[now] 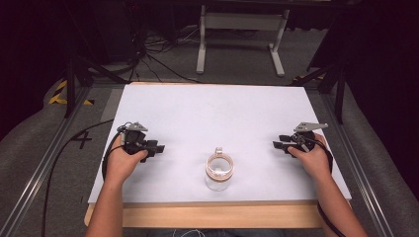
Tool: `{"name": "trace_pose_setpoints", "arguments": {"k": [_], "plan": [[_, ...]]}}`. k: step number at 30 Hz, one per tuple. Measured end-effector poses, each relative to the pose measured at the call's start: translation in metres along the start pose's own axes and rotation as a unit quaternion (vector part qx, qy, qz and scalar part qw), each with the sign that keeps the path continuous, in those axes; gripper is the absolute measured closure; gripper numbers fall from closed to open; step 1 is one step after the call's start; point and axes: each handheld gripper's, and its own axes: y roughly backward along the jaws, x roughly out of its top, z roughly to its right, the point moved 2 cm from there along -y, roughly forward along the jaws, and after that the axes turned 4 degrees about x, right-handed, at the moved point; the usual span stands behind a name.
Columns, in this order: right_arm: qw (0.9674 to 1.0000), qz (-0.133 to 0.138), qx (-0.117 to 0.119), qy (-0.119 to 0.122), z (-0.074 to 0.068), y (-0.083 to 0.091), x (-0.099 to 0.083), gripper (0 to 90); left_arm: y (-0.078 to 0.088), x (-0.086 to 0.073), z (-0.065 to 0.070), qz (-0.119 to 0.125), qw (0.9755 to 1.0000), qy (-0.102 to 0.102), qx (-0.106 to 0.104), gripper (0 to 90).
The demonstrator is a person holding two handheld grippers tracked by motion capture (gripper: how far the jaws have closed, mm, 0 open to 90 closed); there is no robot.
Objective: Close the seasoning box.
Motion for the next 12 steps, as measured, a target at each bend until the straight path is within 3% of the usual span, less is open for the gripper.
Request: {"name": "trace_pose_setpoints", "arguments": {"k": [4,12], "plan": [[1.0000,-0.004,0.003,0.000,-0.0011,-0.0038,-0.0018,53.0,-0.0028,-0.0010,0.0006,-0.009,0.9999,-0.007,-0.001,56.3],[0.9999,-0.006,0.006,0.010,-0.0067,-0.0054,0.0016,51.6,-0.0017,0.0032,0.0068,-0.002,0.9998,-0.022,-0.004,49.9]]}}
